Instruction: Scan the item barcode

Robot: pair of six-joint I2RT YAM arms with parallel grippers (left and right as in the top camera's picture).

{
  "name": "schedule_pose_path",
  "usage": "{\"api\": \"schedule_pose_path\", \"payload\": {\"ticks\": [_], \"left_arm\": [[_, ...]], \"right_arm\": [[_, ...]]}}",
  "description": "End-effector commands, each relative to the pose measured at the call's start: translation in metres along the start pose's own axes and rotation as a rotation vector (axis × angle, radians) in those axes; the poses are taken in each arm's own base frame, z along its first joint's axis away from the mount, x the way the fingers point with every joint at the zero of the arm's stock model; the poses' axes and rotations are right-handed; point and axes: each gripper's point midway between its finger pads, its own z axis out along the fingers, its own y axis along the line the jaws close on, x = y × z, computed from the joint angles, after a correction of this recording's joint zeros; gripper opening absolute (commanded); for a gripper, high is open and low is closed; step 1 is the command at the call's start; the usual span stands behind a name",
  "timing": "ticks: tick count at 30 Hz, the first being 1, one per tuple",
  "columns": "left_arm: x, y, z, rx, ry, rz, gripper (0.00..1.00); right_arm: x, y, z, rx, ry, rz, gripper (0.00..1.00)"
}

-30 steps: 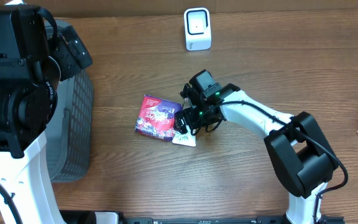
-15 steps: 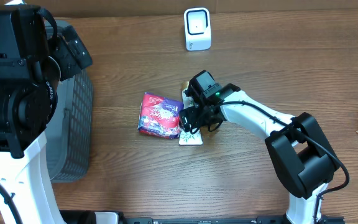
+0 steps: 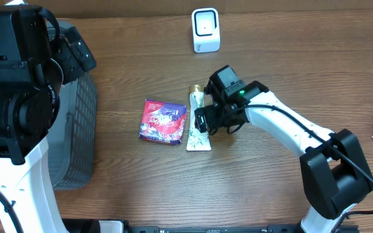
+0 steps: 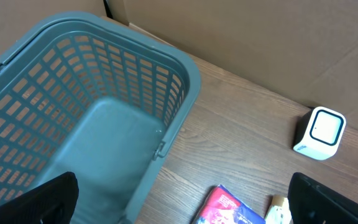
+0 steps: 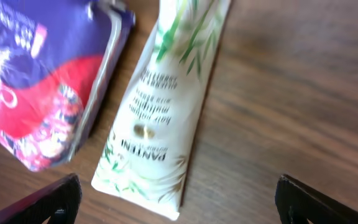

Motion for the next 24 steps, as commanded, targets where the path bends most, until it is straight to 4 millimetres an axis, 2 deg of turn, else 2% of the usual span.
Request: {"api": "schedule_pose_path", "payload": {"ticks": [1,8,12,14,18,24], "left_arm": [[-0.002,0.002,0.002,-0.016,-0.006,-0.013,1.0],[-0.002,0.002,0.002,-0.016,-0.006,-0.013,1.0],[-0.002,0.002,0.002,-0.016,-0.006,-0.013,1.0],[-0.002,0.002,0.002,-0.016,-0.006,-0.013,1.0],[-0.002,0.002,0.002,-0.016,-0.006,-0.013,1.0],[-0.002,0.002,0.002,-0.016,-0.006,-0.013,1.0]], "right_arm": [[0.003,0.0,0.007,0.004,-0.002,0.005,1.0],[0.013,-0.003,0.037,0.013,0.057,0.073,1.0],[0.021,0.0,0.05,-0.018,0.104,0.108,0.97],[0.022,0.0,0.052,-0.016,0.11,0.108,0.95],[0.023,-0.001,0.054,0.001,0.11,0.101,0.82],[0.025,0.012,0.057,-0.023,0.108,0.072,0.82]]}}
